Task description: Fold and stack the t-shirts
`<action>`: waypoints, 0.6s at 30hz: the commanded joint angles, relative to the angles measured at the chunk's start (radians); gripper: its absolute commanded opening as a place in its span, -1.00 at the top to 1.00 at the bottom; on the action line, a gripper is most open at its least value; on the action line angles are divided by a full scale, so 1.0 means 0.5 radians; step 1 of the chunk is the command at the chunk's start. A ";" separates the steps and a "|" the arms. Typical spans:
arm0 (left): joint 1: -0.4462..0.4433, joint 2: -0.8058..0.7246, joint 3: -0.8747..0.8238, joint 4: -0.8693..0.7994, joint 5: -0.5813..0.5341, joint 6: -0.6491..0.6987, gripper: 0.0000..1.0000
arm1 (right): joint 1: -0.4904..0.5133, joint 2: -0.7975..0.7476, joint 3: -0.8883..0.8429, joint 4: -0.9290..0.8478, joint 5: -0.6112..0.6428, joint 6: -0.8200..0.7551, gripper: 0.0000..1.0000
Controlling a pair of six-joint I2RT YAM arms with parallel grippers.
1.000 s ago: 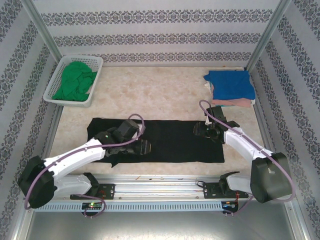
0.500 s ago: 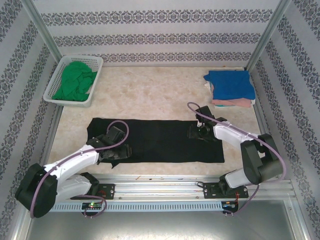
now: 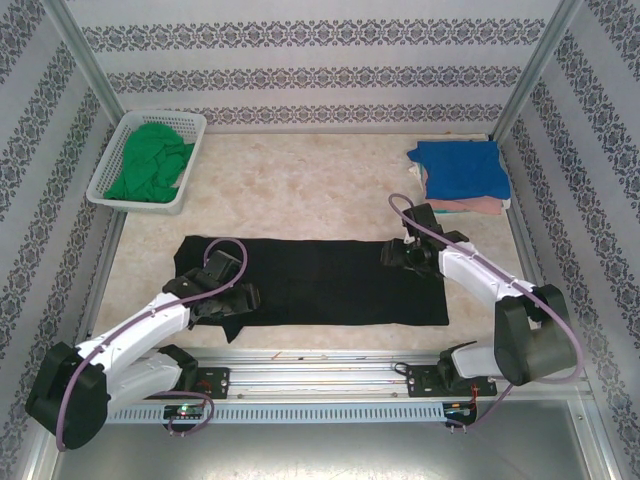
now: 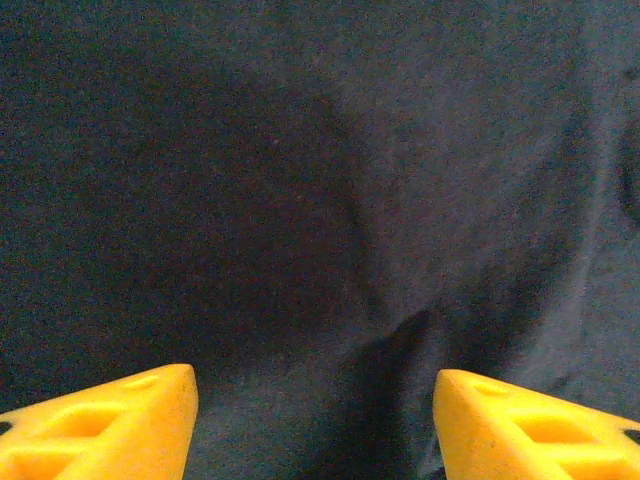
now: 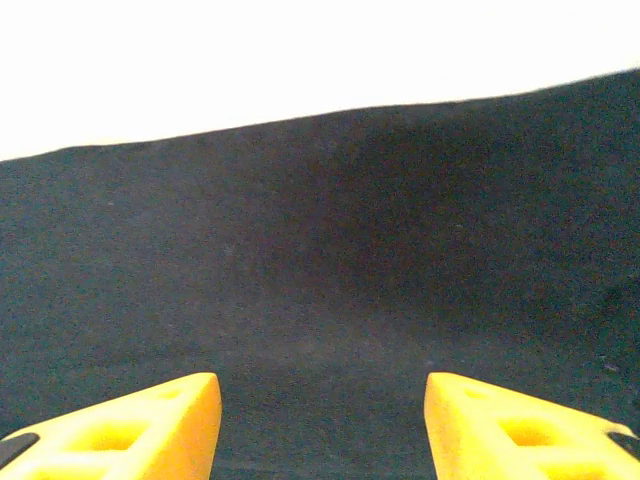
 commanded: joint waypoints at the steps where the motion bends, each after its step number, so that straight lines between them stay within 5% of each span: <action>1: 0.024 0.072 0.060 0.084 0.078 0.050 -0.14 | 0.048 0.095 0.085 -0.001 -0.018 -0.020 -0.15; 3: 0.021 0.138 -0.027 0.233 0.239 0.021 0.11 | 0.058 0.171 0.107 0.000 -0.024 -0.017 -0.15; 9: -0.076 -0.013 -0.208 0.255 0.330 -0.070 0.45 | 0.053 0.288 0.129 0.012 -0.018 -0.026 -0.16; 18: -0.320 -0.095 -0.126 -0.036 0.248 -0.058 0.34 | 0.010 0.373 0.240 -0.013 -0.043 -0.042 -0.18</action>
